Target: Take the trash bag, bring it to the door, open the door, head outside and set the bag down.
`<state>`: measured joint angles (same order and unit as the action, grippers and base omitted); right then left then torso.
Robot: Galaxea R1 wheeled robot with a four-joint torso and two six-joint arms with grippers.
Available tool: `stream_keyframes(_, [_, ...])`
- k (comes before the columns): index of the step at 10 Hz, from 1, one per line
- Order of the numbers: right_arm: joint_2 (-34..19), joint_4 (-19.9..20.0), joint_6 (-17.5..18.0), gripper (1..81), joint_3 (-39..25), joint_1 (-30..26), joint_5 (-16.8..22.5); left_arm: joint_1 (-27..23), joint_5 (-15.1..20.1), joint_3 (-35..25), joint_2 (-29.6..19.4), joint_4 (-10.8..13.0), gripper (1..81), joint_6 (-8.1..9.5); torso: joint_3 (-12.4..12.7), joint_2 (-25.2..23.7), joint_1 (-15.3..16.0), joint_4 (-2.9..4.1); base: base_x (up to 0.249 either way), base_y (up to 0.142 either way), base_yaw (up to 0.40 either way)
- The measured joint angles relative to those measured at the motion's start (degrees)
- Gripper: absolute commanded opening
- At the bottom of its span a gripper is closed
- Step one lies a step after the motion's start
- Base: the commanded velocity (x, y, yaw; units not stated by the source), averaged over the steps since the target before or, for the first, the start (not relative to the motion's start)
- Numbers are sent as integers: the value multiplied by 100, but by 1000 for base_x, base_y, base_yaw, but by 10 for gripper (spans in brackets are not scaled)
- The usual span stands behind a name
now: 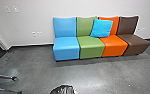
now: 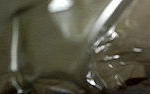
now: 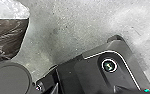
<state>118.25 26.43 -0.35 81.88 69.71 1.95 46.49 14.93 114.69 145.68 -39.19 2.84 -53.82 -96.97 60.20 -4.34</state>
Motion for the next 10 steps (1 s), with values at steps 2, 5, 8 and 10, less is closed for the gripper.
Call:
stream_keyframes(2, [269, -11, -6, 811, 266, 138, 17, 155, 50, -363, -276, 4, 10, -6, 430, 409, -269, -2, 0, 0, 0])
stream_keyframes(5, [592, -15, -6, 811, 610, 295, 138, 581, 50, -461, -424, 37, 10, -48, 909, 925, -617, 158, 0, 0, 0])
stream_keyframes(8, [686, -15, -6, 811, 657, 286, 155, 794, 46, -477, -549, 118, 10, -67, 1138, 1491, -985, 476, 0, 0, 0])
stream_keyframes(10, [694, -13, -6, 811, 720, 350, 155, 818, 39, -482, -485, 155, 10, -155, 1191, 1864, -1224, 487, 0, 0, 0])
